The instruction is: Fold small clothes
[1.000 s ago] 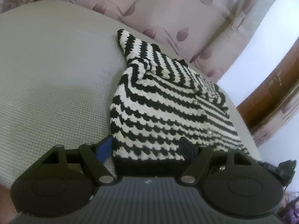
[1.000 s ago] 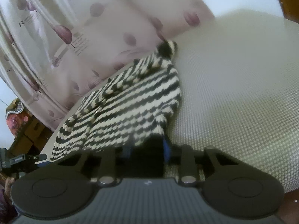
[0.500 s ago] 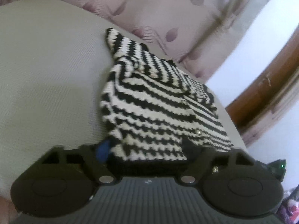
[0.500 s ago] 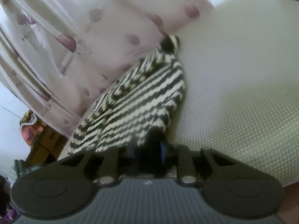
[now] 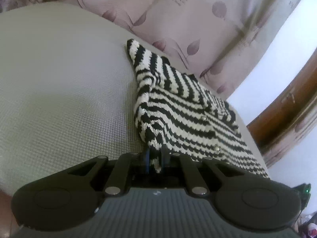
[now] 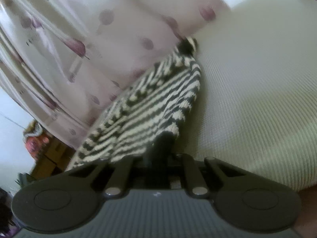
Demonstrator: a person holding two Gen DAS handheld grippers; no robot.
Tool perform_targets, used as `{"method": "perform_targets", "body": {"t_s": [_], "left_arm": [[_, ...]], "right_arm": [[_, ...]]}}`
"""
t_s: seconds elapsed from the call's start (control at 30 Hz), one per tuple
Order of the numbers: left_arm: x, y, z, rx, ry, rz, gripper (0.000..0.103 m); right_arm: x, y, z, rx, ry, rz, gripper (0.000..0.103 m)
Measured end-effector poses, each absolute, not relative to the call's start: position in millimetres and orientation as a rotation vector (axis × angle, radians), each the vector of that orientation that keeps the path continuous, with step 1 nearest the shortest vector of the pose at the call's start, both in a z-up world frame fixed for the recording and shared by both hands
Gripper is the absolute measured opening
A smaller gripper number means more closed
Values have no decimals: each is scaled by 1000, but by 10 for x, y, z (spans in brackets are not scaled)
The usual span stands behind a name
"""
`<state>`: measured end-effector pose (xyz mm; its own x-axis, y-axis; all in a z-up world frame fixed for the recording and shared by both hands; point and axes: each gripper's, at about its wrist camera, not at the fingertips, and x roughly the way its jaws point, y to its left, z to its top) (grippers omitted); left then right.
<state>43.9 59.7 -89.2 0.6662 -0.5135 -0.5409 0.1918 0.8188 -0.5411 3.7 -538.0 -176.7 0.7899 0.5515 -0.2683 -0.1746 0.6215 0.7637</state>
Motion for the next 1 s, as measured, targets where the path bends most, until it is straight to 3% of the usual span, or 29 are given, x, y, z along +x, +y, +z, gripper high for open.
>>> {"method": "perform_targets", "body": {"t_s": [0.63, 1.0], "left_arm": [[328, 712, -720, -428, 764, -457, 11], [310, 666, -751, -408, 753, -495, 11]], "right_arm": [[-663, -5264, -1882, 962, 505, 467, 9], [-583, -5266, -1670, 950, 457, 493, 9]]}}
